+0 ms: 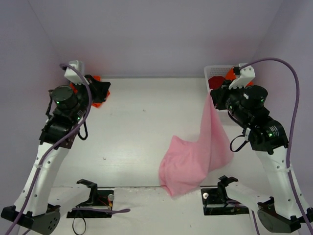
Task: Fold and stack the t-shirts
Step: Fold the tshirt
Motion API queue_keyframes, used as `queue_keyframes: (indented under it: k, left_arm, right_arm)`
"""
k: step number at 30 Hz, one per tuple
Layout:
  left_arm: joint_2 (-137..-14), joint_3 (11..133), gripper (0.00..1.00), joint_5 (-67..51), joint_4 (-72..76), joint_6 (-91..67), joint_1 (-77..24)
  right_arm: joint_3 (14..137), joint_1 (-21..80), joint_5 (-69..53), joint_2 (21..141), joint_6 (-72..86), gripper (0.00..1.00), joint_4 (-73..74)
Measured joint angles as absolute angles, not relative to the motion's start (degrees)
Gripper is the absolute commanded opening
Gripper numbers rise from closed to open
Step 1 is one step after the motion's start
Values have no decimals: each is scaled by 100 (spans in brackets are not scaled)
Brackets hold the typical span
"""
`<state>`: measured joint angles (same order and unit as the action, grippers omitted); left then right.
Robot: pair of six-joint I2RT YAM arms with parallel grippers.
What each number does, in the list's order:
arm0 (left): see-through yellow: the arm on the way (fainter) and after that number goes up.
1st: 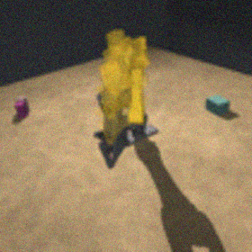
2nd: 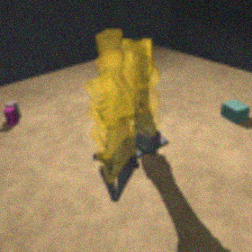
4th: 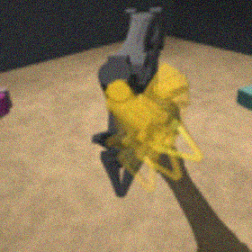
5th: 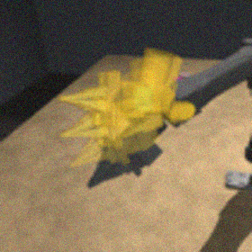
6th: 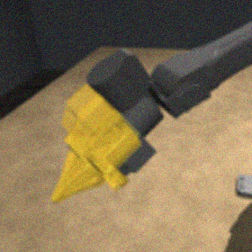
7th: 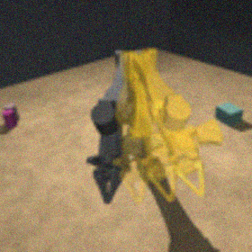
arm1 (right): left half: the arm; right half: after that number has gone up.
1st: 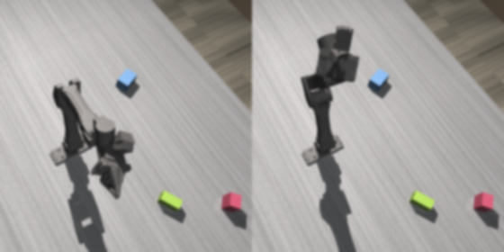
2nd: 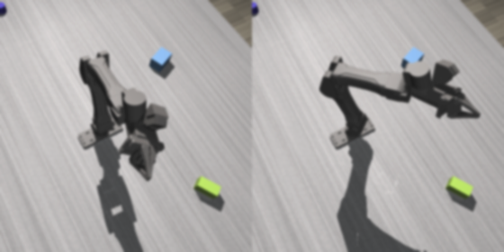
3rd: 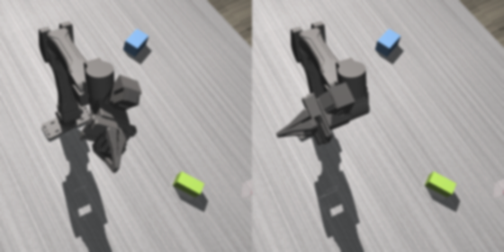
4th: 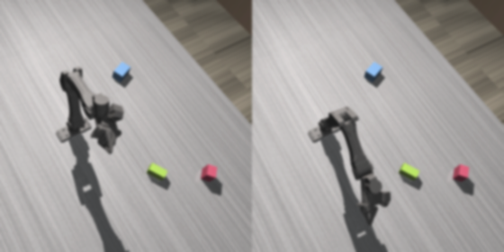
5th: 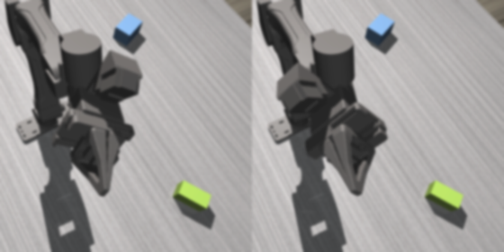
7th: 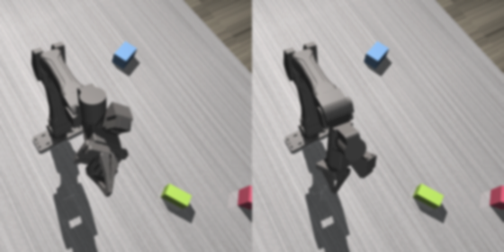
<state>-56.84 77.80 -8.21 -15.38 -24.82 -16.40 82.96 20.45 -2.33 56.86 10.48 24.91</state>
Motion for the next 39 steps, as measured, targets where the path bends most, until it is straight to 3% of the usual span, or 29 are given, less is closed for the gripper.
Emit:
queue_keyframes:
  k: [1,2,3,12,16,21,39]
  left_arm:
    - [-5680,7544,5,-884,-1455,-2600,-1739]
    - [-5682,7286,27,-947,-1291,-2703,-1865]
    - [-5688,7039,38,-1015,-1168,-2788,-1997]
    - [-6095,5664,50,-1070,-591,-3629,-4018]
    - [-6224,5013,53,-934,-60,-4038,-4744]
    - [-6678,4355,53,-849,440,-4475,-4720]
    - [-9863,4475,53,-1363,2718,-5000,-4379]
  right_arm:
    - [8287,2045,-233,5686,1052,0,2467]
    - [8272,2045,-235,5686,1061,0,2434]
    - [8241,2045,-235,5688,1068,0,2403]
    - [8270,2045,-191,5843,1037,0,2342]
    - [8324,2045,-172,6018,1022,0,2342]
    - [8381,2045,-172,6016,1022,0,2335]
    - [8381,2071,-165,5999,998,0,2340]
